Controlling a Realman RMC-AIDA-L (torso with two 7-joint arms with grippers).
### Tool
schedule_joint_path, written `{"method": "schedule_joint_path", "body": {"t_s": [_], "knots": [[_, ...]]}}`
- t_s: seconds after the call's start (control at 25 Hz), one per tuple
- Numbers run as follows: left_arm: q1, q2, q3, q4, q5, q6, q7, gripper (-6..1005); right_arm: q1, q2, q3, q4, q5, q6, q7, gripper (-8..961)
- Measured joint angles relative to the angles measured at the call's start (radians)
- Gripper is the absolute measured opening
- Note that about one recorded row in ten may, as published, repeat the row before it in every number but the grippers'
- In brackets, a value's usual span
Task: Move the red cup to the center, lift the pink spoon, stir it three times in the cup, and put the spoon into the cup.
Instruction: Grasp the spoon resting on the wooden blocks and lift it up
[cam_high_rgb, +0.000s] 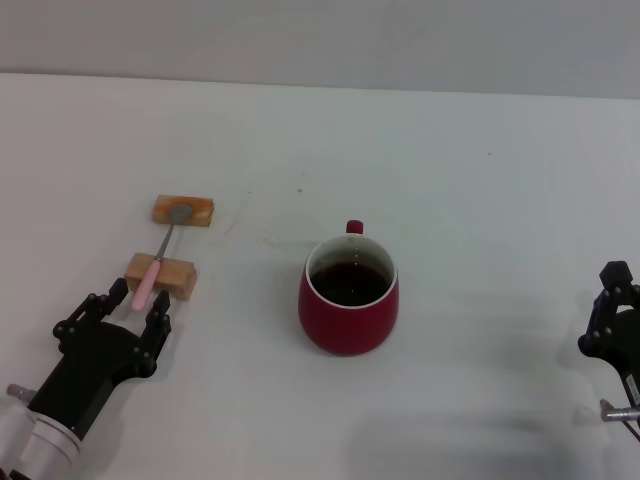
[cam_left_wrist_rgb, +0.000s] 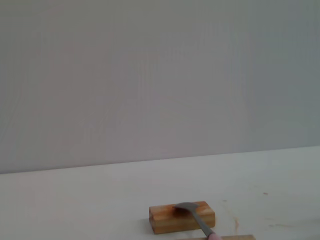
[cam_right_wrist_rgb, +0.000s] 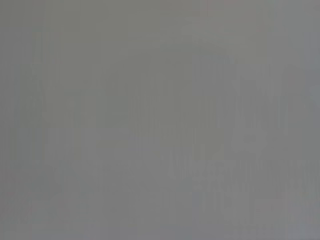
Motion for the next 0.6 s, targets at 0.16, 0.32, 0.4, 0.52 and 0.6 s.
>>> {"method": "schedule_joint_path", "body": {"t_s": [0.16,0.32,0.4,0.52,0.6], "knots": [[0.0,0.0,0.0,0.0,0.0,0.0,0.0,501,0.0,0.0,0.0,0.0,0.0,0.0,-0.001,0],[0.0,0.0,0.0,0.0,0.0,0.001,0.0,501,0.0,0.0,0.0,0.0,0.0,0.0,-0.001,0],[0.0,0.0,0.0,0.0,0.0,0.001,0.0,500,0.0,0.0,0.0,0.0,0.0,0.0,-0.001,0],[0.0,0.0,0.0,0.0,0.0,0.001,0.0,500,0.0,0.0,0.0,0.0,0.0,0.0,-0.001,0],[0.0,0.0,0.0,0.0,0.0,0.001,0.0,500,-0.002,0.0,0.0,0.0,0.0,0.0,-0.002,0]]}}
